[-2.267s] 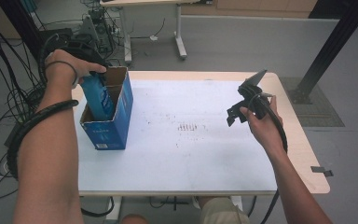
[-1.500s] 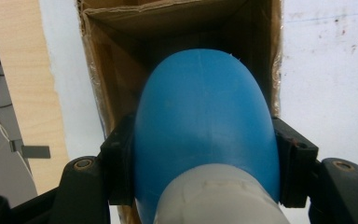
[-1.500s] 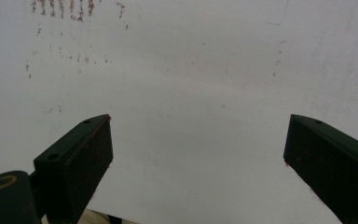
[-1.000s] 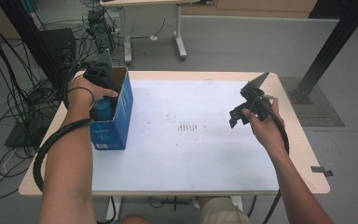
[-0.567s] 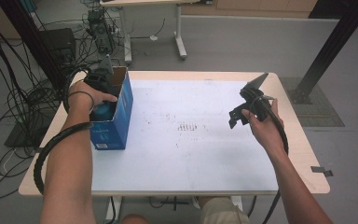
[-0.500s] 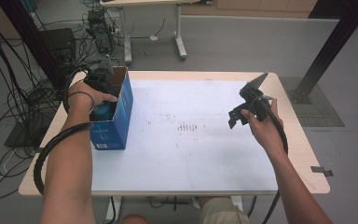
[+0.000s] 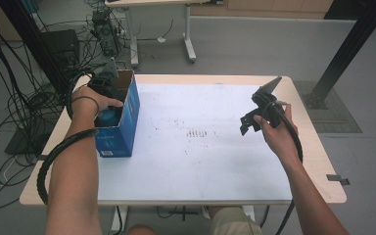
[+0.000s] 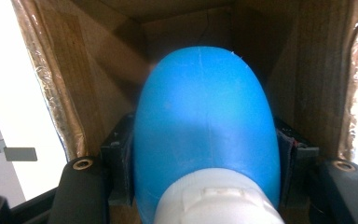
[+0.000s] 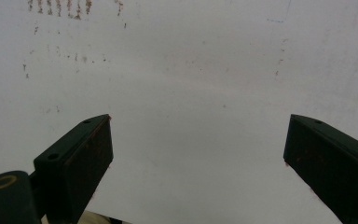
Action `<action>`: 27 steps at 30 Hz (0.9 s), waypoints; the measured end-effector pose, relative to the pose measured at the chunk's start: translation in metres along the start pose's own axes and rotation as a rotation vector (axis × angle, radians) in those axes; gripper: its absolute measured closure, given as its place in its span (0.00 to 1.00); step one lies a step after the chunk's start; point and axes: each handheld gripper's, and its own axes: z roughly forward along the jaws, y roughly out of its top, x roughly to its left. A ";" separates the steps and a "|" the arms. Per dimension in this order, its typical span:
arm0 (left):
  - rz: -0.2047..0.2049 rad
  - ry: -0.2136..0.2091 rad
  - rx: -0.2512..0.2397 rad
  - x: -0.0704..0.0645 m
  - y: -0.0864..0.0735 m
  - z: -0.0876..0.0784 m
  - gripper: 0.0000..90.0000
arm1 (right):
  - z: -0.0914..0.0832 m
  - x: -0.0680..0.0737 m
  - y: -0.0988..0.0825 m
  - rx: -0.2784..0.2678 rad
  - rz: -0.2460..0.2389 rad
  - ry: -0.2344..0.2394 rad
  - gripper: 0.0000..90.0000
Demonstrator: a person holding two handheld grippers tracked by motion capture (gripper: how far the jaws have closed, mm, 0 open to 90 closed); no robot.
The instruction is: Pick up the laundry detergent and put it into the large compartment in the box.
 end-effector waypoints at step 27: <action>-0.002 -0.001 -0.007 0.000 -0.002 0.000 0.42 | -0.002 0.003 0.001 0.001 -0.005 -0.001 0.09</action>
